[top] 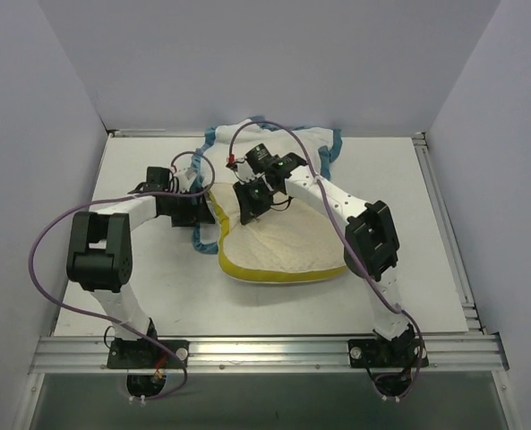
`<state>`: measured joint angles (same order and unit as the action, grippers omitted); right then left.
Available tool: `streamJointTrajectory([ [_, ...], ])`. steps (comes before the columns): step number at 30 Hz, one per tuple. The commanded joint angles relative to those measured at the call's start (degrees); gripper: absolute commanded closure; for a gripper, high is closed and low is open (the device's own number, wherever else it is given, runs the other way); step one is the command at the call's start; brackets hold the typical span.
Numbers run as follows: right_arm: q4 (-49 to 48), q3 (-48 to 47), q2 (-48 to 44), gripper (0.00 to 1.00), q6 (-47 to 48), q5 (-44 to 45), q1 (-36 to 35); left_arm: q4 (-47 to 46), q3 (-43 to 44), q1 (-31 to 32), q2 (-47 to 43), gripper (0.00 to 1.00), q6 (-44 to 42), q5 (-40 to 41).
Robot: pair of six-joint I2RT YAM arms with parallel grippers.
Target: Put the pillow into the pillowcase
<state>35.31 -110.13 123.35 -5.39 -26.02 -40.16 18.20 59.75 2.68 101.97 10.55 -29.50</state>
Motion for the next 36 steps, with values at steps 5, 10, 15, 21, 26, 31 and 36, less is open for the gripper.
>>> streamJointTrajectory([
  [5, -4.4, 4.7, -10.0, 1.00, -7.0, -0.3, 4.0, -3.3, 4.4, 4.0, 4.6, 0.75, 4.3, -5.4],
  [10, -9.0, 4.5, -10.7, 1.00, -10.7, 6.5, 4.9, 9.7, 1.2, 3.8, -9.5, 1.00, -3.1, -20.2],
  [15, -9.9, 3.3, -9.1, 1.00, -11.0, 19.4, 1.9, 39.2, 6.9, 9.2, -20.8, 1.00, -24.2, -29.9],
  [21, -13.0, 5.1, -0.6, 1.00, -13.7, 30.7, 0.3, 54.5, 11.8, 19.9, -20.5, 1.00, -37.5, -29.4],
  [26, -14.3, 1.2, 1.7, 1.00, -16.7, 31.9, 3.8, 63.3, 15.0, 24.2, -15.1, 1.00, -47.5, -27.5],
  [31, -16.7, 10.1, -7.3, 1.00, -18.7, 19.8, 5.6, 56.3, 13.6, 20.4, -17.0, 0.61, -45.5, -18.7],
  [36, -16.0, 19.1, -11.3, 0.79, -16.6, -0.5, 7.2, 40.4, 16.4, 17.4, -26.8, 0.31, -33.2, -6.3],
])
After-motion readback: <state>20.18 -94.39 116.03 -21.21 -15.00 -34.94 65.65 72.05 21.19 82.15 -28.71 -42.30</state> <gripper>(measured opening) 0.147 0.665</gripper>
